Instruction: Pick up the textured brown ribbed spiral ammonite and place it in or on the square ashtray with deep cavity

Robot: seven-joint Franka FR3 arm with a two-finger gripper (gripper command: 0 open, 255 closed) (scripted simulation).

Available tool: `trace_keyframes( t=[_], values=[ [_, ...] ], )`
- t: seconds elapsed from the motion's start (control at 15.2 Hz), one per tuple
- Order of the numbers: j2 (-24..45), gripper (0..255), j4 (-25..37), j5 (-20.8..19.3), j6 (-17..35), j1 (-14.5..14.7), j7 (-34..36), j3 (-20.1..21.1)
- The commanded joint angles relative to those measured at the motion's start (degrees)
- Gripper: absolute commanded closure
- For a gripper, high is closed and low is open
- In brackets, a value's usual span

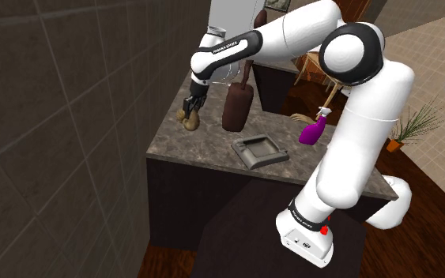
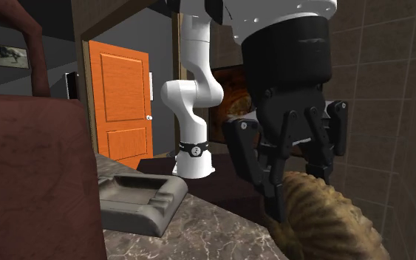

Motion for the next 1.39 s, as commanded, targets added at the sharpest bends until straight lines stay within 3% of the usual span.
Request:
trace_keyframes(
  t=[0.0,0.33,1.32],
  values=[
    [-0.91,255,0.53,-0.33,-1.41,-0.01,0.31,-0.11],
    [-2.55,255,2.14,-1.01,-4.59,0.02,1.08,-0.25],
    [-26.36,255,-23.29,-5.69,-4.36,-7.74,-11.35,-7.78]
  ],
)
